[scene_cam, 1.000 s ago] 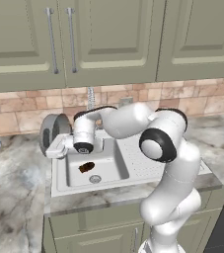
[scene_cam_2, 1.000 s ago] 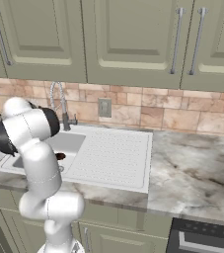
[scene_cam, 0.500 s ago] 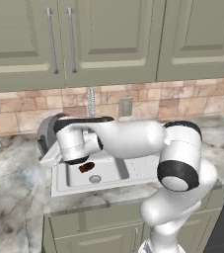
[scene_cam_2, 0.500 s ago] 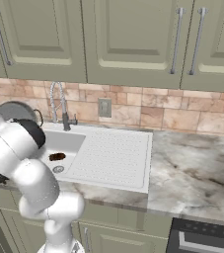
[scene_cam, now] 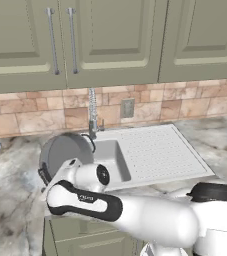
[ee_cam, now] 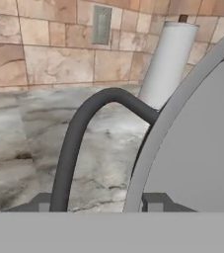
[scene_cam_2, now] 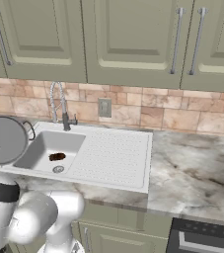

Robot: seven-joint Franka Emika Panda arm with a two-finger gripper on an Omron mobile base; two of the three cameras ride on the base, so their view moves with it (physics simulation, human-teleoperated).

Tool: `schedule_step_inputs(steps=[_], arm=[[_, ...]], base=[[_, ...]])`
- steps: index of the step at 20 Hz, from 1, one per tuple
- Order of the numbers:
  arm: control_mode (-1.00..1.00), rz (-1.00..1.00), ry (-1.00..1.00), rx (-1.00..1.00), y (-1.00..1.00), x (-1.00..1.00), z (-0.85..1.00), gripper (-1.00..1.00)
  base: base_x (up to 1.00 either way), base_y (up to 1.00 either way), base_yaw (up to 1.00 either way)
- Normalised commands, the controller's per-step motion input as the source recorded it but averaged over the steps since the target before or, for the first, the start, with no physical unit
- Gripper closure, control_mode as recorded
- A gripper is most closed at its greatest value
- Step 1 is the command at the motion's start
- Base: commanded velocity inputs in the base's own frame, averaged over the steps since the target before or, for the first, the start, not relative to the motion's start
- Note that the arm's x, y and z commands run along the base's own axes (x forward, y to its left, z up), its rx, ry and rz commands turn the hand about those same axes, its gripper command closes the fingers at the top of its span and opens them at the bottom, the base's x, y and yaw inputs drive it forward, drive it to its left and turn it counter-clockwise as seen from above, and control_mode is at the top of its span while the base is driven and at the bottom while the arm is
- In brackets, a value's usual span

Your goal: Dump the sweet potato from the pot into the sink. Then turn on the water and wash the sweet potato. Then turn off the water and put the sweet potato back in the pot.

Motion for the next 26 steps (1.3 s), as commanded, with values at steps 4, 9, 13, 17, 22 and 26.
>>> schedule_step_inputs(steps=[4, 9, 13, 17, 22, 26], arm=[[-1.00, -0.03, 0.00, -0.14, -0.35, -0.59, 0.25, 1.00], [-1.00, -0.14, 0.02, -0.19, -0.56, -0.05, 0.39, 1.00], [-1.00, -0.22, 0.06, -0.20, -0.54, 0.27, 0.38, 1.00], [-1.00, -0.24, 0.10, -0.20, -0.56, 0.45, 0.38, 1.00], [-1.00, -0.23, 0.12, -0.18, -0.65, 0.11, 0.24, 1.00], [-1.00, -0.23, 0.12, -0.16, -0.73, 0.00, 0.11, 1.00]], base=[[0.00, 0.00, 0.00], [0.00, 0.00, 0.00], [0.00, 0.00, 0.00], [0.00, 0.00, 0.00], [0.00, 0.00, 0.00], [0.00, 0.00, 0.00]])
